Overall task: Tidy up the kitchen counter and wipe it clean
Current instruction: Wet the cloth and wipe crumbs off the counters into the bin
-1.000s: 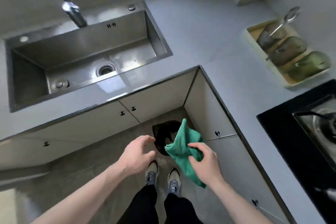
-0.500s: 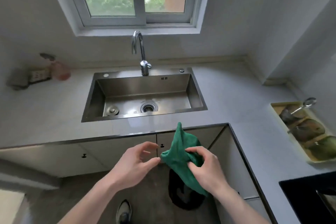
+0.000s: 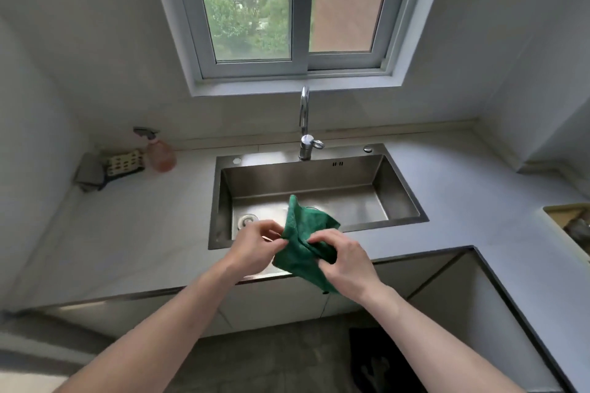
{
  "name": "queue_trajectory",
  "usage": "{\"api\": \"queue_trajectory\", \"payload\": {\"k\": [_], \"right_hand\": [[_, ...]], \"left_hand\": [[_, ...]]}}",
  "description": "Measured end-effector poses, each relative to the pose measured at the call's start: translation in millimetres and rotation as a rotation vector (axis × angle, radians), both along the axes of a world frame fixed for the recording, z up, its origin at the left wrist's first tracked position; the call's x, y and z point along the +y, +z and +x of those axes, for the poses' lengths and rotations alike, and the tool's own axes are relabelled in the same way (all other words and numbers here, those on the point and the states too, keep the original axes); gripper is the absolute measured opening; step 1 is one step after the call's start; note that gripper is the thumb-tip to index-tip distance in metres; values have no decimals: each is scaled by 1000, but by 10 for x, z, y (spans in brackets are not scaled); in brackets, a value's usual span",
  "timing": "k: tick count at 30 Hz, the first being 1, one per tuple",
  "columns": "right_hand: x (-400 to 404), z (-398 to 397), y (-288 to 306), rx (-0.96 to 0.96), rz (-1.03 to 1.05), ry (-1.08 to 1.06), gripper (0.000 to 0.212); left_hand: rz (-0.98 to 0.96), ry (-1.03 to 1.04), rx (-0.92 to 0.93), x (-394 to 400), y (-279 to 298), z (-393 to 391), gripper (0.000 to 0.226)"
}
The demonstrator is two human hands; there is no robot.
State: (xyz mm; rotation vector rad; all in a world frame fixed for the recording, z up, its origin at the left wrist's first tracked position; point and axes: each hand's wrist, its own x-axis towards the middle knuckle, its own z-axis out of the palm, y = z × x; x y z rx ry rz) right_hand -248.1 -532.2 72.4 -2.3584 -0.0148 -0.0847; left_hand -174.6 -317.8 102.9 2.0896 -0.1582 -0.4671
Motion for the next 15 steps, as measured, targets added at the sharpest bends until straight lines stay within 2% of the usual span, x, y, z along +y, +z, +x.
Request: {"api": "queue_trajectory", "payload": {"k": [3, 9, 12, 15], "right_hand": [[113, 214, -171, 21, -5, -70, 47], [96, 467, -696, 261, -126, -156, 53], [85, 575, -896, 332, -127, -153, 53], [105, 807, -1060, 412, -126, -120, 53]], "left_hand": [[61, 23, 36, 227, -252, 284, 5], [263, 64, 251, 694, -982, 605, 10], [284, 112, 363, 928, -1379, 701, 14], [318, 127, 398, 931, -1351, 788, 13]]}}
